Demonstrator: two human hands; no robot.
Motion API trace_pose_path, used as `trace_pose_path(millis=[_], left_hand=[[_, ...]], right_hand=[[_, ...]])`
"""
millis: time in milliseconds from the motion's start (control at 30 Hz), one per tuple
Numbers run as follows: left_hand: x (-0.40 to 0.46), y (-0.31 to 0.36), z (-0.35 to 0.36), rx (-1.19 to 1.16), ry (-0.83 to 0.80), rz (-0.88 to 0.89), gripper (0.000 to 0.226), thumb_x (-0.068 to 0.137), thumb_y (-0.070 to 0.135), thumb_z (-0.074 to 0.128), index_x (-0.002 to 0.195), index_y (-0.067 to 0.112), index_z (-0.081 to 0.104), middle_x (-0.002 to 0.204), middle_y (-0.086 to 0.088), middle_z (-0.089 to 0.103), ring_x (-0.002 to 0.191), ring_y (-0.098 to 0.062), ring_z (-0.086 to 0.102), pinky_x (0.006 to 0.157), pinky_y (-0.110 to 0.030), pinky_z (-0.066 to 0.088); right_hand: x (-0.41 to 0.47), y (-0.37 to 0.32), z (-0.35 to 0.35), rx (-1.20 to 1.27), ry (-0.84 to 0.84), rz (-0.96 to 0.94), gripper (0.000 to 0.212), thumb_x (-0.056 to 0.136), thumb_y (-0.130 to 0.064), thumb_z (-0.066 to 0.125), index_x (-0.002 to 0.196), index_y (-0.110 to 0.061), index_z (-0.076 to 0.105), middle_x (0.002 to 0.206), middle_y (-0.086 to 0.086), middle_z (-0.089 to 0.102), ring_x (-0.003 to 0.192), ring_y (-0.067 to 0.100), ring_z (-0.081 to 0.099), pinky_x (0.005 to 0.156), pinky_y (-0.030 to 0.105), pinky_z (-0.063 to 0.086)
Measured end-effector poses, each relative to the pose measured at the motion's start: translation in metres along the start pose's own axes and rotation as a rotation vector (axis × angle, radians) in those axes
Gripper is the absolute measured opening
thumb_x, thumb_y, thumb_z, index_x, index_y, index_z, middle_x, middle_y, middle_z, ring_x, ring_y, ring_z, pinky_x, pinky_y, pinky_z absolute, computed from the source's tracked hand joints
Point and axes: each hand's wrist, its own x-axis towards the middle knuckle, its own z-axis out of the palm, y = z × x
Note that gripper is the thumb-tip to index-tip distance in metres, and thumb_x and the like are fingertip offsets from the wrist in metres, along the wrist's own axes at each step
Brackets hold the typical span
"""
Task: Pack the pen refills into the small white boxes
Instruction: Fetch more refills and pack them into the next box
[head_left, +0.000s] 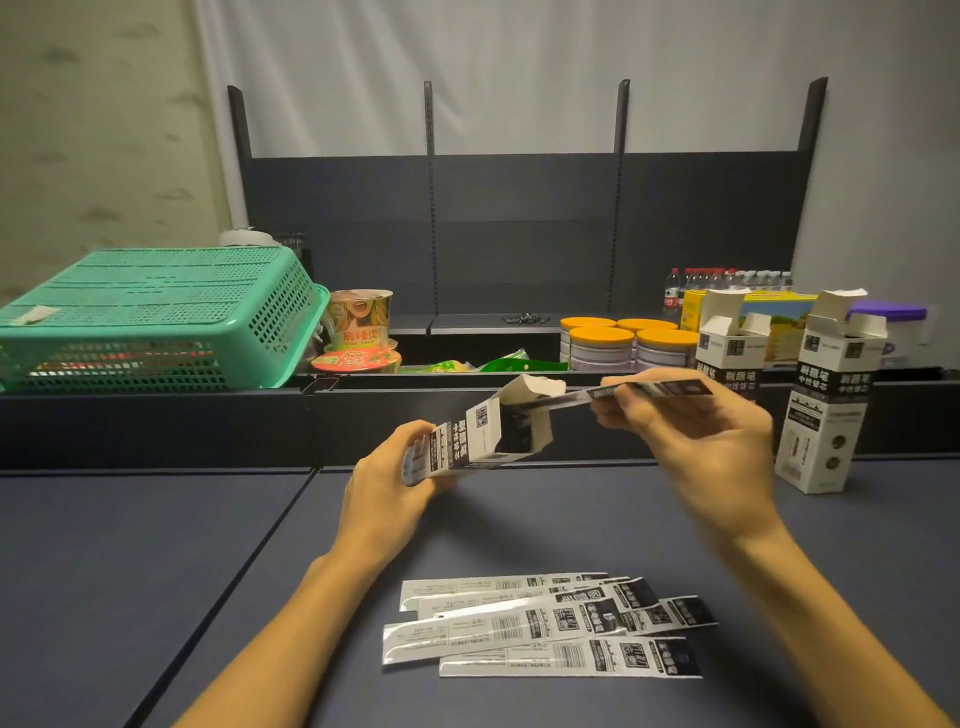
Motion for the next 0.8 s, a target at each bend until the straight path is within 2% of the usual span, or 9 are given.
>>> trace_pose_path(millis=[100,200,300,400,500,567,600,667,800], left_hand=[[0.0,0.002,0.001,0.001,-0.018,0.027,0.05,0.075,0.022,0.08,0.118,0.03,0.057,0.109,0.014,0.066,0.096,-0.007,0.063,0.081,-0.024,0.052],[-0.001,0.006,0.001,-0.016,-0.042,0.058,0.049,0.075,0.023,0.08,0.118,0.029,0.057,0.109,0.015,0.066,0.097,-0.005,0.063,0.08,-0.017,0.05],[-0.001,0.005,0.002,-0.023,-0.06,0.067,0.049,0.075,0.021,0.081,0.118,0.028,0.058,0.108,0.014,0.066,0.097,-0.006,0.063,0.08,-0.012,0.048],[-0.001,0.004,0.001,-0.03,-0.064,0.062,0.05,0.075,0.018,0.081,0.118,0.028,0.058,0.109,0.013,0.066,0.098,-0.008,0.063,0.083,-0.019,0.051],[-0.002,0.007,0.001,-0.048,-0.065,0.073,0.05,0.074,0.017,0.081,0.117,0.027,0.058,0.108,0.014,0.066,0.098,-0.004,0.062,0.083,-0.016,0.049],[-0.003,0.01,0.002,-0.053,-0.079,0.082,0.05,0.074,0.019,0.081,0.118,0.028,0.058,0.109,0.014,0.066,0.099,-0.005,0.062,0.084,-0.014,0.048],[-0.003,0.011,0.002,-0.05,-0.088,0.083,0.05,0.074,0.02,0.081,0.118,0.029,0.058,0.109,0.014,0.066,0.1,-0.006,0.062,0.085,-0.015,0.048],[-0.004,0.012,0.002,-0.052,-0.093,0.083,0.051,0.074,0.02,0.081,0.116,0.033,0.057,0.109,0.015,0.065,0.1,-0.005,0.062,0.084,-0.016,0.049],[-0.003,0.014,0.001,-0.064,-0.101,0.086,0.051,0.074,0.019,0.081,0.115,0.035,0.056,0.109,0.016,0.065,0.099,-0.002,0.061,0.083,-0.016,0.048]], right_hand=[[-0.003,0.011,0.003,-0.092,-0.079,-0.045,0.015,0.083,-0.011,0.069,0.096,-0.004,0.07,0.087,0.01,0.074,0.081,0.024,0.073,0.076,0.03,0.058],[-0.007,0.022,0.005,-0.252,-0.174,-0.133,0.019,0.085,-0.025,0.07,0.097,-0.011,0.072,0.087,0.001,0.074,0.079,0.018,0.073,0.074,0.032,0.059],[-0.009,0.027,0.008,-0.404,-0.214,-0.268,0.015,0.083,-0.014,0.071,0.096,-0.007,0.072,0.089,-0.002,0.073,0.077,0.006,0.07,0.069,0.021,0.057],[-0.009,0.029,0.008,-0.453,-0.236,-0.344,0.019,0.084,-0.02,0.07,0.096,-0.006,0.074,0.09,-0.003,0.073,0.079,0.004,0.069,0.069,0.017,0.055],[-0.006,0.035,0.006,-0.503,-0.241,-0.331,0.017,0.079,-0.009,0.074,0.096,-0.009,0.075,0.089,-0.006,0.074,0.078,-0.002,0.068,0.067,0.012,0.052],[-0.005,0.038,0.006,-0.535,-0.257,-0.292,0.025,0.073,0.001,0.073,0.096,-0.008,0.075,0.089,-0.012,0.072,0.075,-0.011,0.064,0.066,0.005,0.046],[-0.006,0.039,0.006,-0.541,-0.27,-0.28,0.024,0.074,0.0,0.073,0.096,-0.008,0.075,0.088,-0.017,0.07,0.072,-0.013,0.061,0.064,0.002,0.043],[-0.007,0.037,0.007,-0.533,-0.287,-0.274,0.02,0.077,-0.012,0.073,0.097,-0.01,0.075,0.085,-0.02,0.068,0.065,-0.009,0.06,0.06,0.002,0.039],[-0.009,0.032,0.011,-0.524,-0.263,-0.348,0.023,0.083,-0.026,0.069,0.096,-0.008,0.074,0.088,-0.004,0.071,0.067,0.005,0.062,0.06,0.009,0.044]])
